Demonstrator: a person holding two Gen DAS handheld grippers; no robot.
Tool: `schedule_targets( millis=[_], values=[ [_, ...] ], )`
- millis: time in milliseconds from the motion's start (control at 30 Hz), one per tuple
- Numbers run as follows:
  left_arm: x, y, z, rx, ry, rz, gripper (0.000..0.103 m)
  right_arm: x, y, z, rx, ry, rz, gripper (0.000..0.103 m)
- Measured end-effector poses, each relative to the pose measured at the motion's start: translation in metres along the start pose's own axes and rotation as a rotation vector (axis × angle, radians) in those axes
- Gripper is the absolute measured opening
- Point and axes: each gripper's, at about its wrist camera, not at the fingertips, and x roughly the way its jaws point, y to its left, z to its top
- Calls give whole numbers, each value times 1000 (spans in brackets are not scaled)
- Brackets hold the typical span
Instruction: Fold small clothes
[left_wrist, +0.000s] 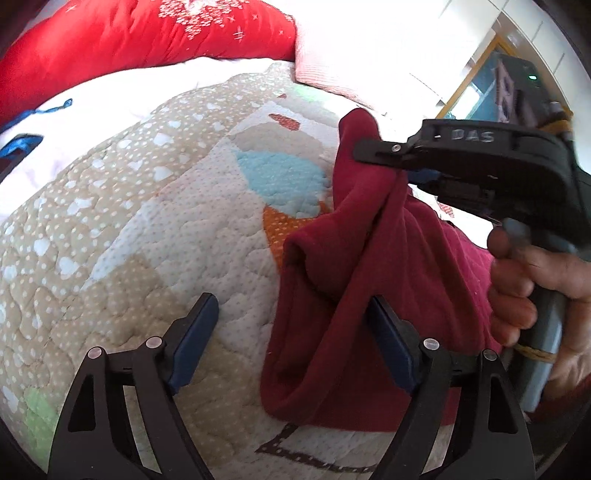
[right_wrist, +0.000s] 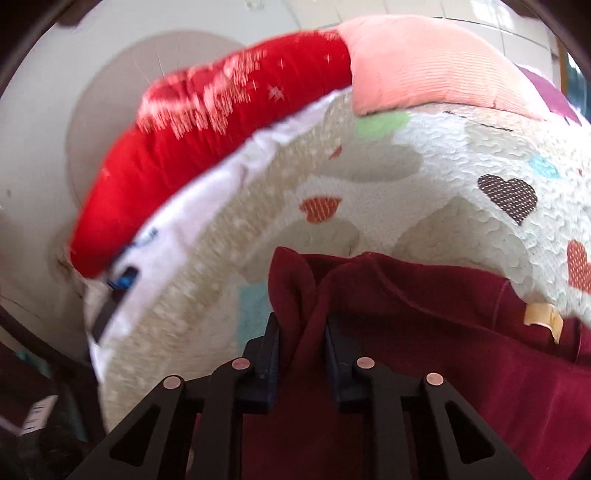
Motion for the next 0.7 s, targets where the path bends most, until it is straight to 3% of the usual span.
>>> schedule_targets(
  millis=[67,100,233,333,500,667,700],
  values=[
    [-3,-6,1,20,4,-40,64,-9,-2,-3,16,-21,20,20],
    [-5,-11,2,27,13,-69,44,-15,-3,-4,23,-35,30,19],
    [-26,-43,4,120,-16,-105,24,-39,-9,-6,58,-89,71,19],
    [-50,-81,5,202,-46,-194,24,-78,-19,-12,72,-160,91,18],
    [-60,-145,-1,316,-23,-320,24,-146,-52,-24,104,-265,83,17],
    [-30,-211,-29,438,79,-394,24,-203,-110,-57,180,-330,-12,17],
    [-17,-223,-39,457,121,-408,24,-209,-122,-65,202,-334,-41,8]
  ],
)
